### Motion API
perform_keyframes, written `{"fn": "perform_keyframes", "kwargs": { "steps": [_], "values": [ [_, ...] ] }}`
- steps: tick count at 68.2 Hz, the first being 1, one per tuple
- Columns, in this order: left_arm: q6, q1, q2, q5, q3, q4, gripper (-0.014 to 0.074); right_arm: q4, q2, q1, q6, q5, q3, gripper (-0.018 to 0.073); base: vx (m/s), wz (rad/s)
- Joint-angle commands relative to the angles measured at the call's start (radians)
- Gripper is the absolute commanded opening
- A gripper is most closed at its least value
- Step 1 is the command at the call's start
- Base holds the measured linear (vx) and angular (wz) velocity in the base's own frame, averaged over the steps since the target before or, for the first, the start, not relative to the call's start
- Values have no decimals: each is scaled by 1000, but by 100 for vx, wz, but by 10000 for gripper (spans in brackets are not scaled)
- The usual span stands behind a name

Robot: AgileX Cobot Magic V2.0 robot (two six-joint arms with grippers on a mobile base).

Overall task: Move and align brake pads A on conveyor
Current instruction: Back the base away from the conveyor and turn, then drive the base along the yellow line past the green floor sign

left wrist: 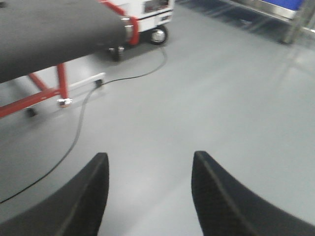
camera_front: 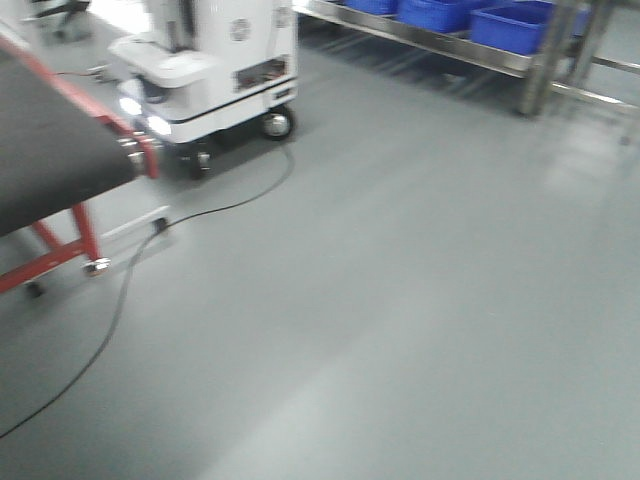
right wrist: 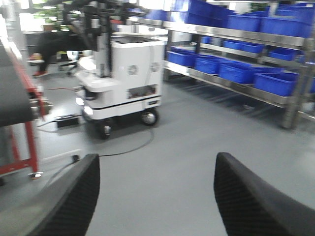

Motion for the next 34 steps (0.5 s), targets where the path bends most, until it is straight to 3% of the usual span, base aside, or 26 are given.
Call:
{"fn": "perform_keyframes", "kwargs": {
  "steps": [1, 34],
  "values": [
    [0, -2, 6, -66, -26, -6, 377, -5, 14, -5, 0, -81, -24, 484, -10, -79],
    [0, -2, 6, -66, -26, -6, 377, -5, 14, -5, 0, -81, -24, 484, -7, -79]
  ]
}}
